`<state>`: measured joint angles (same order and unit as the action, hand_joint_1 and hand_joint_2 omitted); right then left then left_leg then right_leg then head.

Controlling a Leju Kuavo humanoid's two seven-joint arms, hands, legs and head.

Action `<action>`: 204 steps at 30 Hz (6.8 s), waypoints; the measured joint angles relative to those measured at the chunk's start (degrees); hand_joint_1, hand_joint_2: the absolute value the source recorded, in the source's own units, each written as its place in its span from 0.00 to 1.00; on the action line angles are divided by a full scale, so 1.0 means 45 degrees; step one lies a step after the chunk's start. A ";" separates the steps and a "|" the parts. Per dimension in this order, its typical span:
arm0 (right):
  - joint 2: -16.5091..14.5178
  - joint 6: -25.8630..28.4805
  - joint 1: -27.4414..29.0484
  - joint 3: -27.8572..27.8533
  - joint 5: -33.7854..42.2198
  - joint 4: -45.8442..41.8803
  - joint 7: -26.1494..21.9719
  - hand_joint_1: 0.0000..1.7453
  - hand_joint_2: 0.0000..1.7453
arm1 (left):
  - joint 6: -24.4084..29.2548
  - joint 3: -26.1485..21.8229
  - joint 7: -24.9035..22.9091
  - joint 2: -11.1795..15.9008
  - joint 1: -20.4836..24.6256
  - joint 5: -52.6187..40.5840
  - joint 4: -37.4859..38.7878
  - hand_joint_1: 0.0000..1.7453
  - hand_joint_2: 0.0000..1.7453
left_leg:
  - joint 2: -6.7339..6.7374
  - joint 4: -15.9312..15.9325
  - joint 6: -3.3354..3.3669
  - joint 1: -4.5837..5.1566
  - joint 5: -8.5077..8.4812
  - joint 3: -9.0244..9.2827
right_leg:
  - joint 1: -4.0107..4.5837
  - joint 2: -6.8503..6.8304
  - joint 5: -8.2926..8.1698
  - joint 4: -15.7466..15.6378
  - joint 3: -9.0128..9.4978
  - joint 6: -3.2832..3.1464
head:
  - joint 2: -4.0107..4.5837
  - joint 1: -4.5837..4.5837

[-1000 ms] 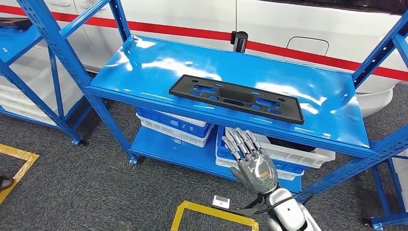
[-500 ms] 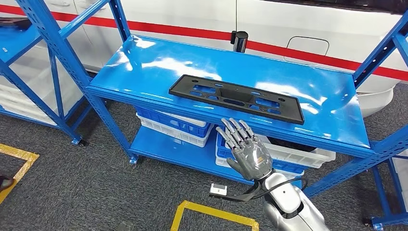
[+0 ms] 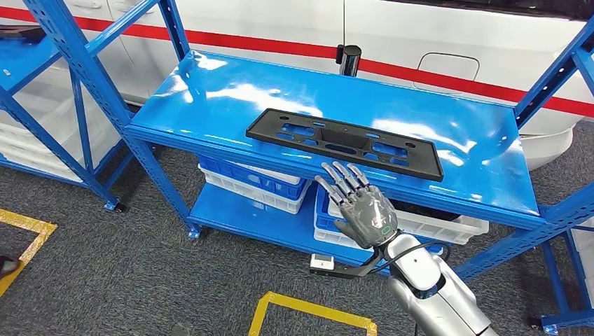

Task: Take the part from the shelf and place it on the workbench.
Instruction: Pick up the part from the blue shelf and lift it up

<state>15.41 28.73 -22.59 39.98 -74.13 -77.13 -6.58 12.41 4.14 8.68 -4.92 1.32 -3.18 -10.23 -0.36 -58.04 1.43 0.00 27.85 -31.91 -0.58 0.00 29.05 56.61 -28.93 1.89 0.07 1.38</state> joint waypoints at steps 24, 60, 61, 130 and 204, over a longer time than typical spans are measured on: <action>0.0239 -0.0015 -0.0178 0.0146 0.0257 0.0556 0.0021 0.00 1.00 | -0.0062 -0.0002 -0.0047 -0.0005 0.0001 0.0022 0.0000 0.00 0.00 | -0.0001 0.0000 0.0000 0.0000 0.0000 0.0000 | 0.0000 0.0000 0.0000 0.0000 0.0000 0.0000 | -0.0001 0.0001; 0.0356 -0.0101 -0.0710 0.0276 0.0294 0.1131 0.0195 0.00 1.00 | -0.0252 -0.0173 0.0149 0.0002 0.0053 0.0016 0.0000 0.00 0.00 | 0.0012 0.0447 0.0486 0.0046 0.0010 0.0471 | -0.0161 -0.0004 0.0682 0.2182 -0.1315 0.0103 | 0.0000 -0.0078; 0.0380 -0.0114 -0.0675 0.0278 0.0277 0.1130 0.0214 0.00 1.00 | -0.0250 -0.0183 0.0154 0.0000 0.0059 0.0012 0.0000 0.00 0.00 | 0.0007 0.0444 0.0500 0.0055 0.0058 0.0510 | -0.0148 -0.0003 0.0881 0.3065 -0.1917 0.0072 | 0.0000 -0.0090; 0.0761 -0.0701 -0.1615 0.0345 0.1054 0.1113 -0.0409 0.96 1.00 | -0.0233 -0.0629 0.1379 -0.0243 0.0088 -0.0093 0.0010 0.00 0.00 | 0.0034 0.0006 -0.0035 0.0011 -0.0619 -0.0624 | -0.0058 -0.0060 -0.0321 -0.0005 -0.0397 -0.0063 | -0.0005 -0.0024; -0.0799 -0.1403 -0.2631 0.0587 -0.1178 0.2222 0.0566 0.00 1.00 | -0.0665 -0.0629 0.1293 -0.0317 0.0124 -0.0689 0.0010 0.00 0.00 | 0.0042 0.0020 -0.0027 -0.0020 -0.0614 -0.0603 | -0.0034 -0.0055 -0.0298 -0.0003 -0.0387 0.0022 | -0.0005 -0.0019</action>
<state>11.81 22.41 -34.43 42.62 -79.43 -67.13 -4.03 9.42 1.31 14.50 -6.34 1.88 -6.28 -10.19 -0.17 -57.95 1.31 -0.10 25.09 -34.62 -0.73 -0.24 27.71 56.59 -30.67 1.99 0.04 1.29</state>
